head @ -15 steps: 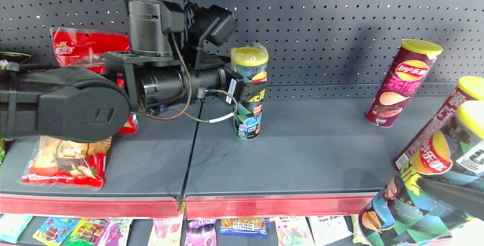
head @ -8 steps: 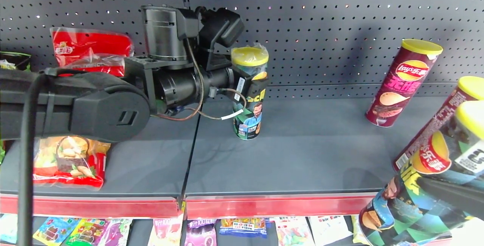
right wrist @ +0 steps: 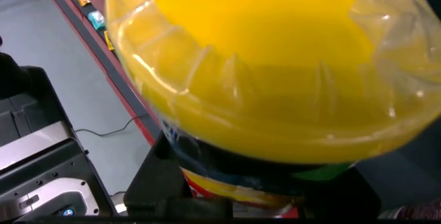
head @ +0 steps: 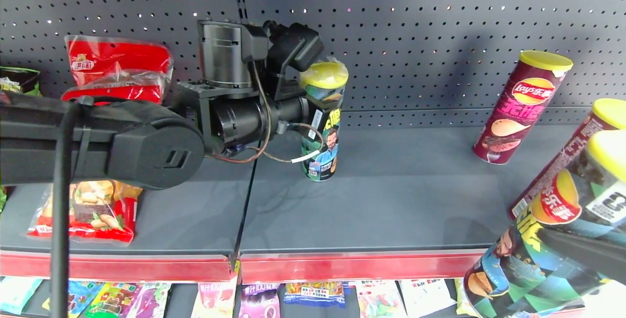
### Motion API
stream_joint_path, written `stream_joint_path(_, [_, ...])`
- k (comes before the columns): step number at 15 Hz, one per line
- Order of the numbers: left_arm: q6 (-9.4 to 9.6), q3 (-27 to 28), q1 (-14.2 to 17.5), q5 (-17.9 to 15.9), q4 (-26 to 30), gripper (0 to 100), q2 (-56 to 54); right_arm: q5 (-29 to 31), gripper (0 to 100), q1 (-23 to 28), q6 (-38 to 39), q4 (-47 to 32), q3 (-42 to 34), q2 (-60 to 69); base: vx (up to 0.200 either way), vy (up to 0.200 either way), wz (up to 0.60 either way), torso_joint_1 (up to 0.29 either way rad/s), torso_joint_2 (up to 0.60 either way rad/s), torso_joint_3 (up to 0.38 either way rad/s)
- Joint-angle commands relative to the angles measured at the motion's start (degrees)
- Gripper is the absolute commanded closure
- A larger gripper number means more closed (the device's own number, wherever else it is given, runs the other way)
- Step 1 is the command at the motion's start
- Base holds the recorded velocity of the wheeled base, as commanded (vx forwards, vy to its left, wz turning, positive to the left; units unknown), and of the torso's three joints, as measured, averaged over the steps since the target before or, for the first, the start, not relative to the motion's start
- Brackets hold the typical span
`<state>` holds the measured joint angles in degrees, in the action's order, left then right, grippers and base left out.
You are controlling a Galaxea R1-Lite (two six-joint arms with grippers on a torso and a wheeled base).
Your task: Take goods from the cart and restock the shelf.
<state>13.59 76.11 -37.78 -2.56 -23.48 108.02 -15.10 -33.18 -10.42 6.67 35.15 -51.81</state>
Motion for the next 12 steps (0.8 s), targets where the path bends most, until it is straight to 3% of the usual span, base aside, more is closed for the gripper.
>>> stream_joint_path(1, [-0.06, -0.3, -0.1, -0.1, 0.0, 100, -0.3, 0.0, 100, 0.0, 0.0, 0.0, 0.0, 0.0, 0.0, 0.0, 0.0, 0.0, 0.0, 0.0])
stream_joint_path(3, [-0.85, -0.6, -0.1, -1.1, 0.0, 100, -0.6, 0.0, 100, 0.0, 0.0, 0.0, 0.0, 0.0, 0.0, 0.0, 0.0, 0.0, 0.0, 0.0])
stream_joint_path(4, [-2.34, -1.5, 0.1, -3.9, 0.1, 100, -2.3, 0.0, 100, 0.0, 0.0, 0.0, 0.0, 0.0, 0.0, 0.0, 0.0, 0.0, 0.0, 0.0])
stream_joint_path(6, [-2.43, -3.5, 1.4, -11.3, 0.5, 100, -6.1, 0.0, 100, 0.0, 0.1, -0.1, 0.0, 0.0, 0.0, 0.0, 0.0, 0.0, 0.0, 0.0])
stream_joint_path(7, [-2.34, -4.3, 1.8, -13.4, 0.5, 100, -7.4, 0.0, 100, 0.0, 0.1, -0.1, -0.1, 0.0, 0.0, 0.0, 0.0, 0.0, 0.0, 0.0])
stream_joint_path(10, [-1.99, -7.7, 1.8, -14.8, 0.5, 100, -10.2, 0.0, 100, 0.0, 0.1, -0.1, -0.2, -0.2, 0.0, 0.0, 0.0, 0.0, 0.0, 0.0])
stream_joint_path(12, [0.29, -13.4, 1.8, -18.2, 0.5, 100, -13.3, 0.0, 100, 0.0, 0.1, -0.1, -0.2, -0.3, 0.0, 0.0, 0.0, 0.0, 0.0, 0.0])
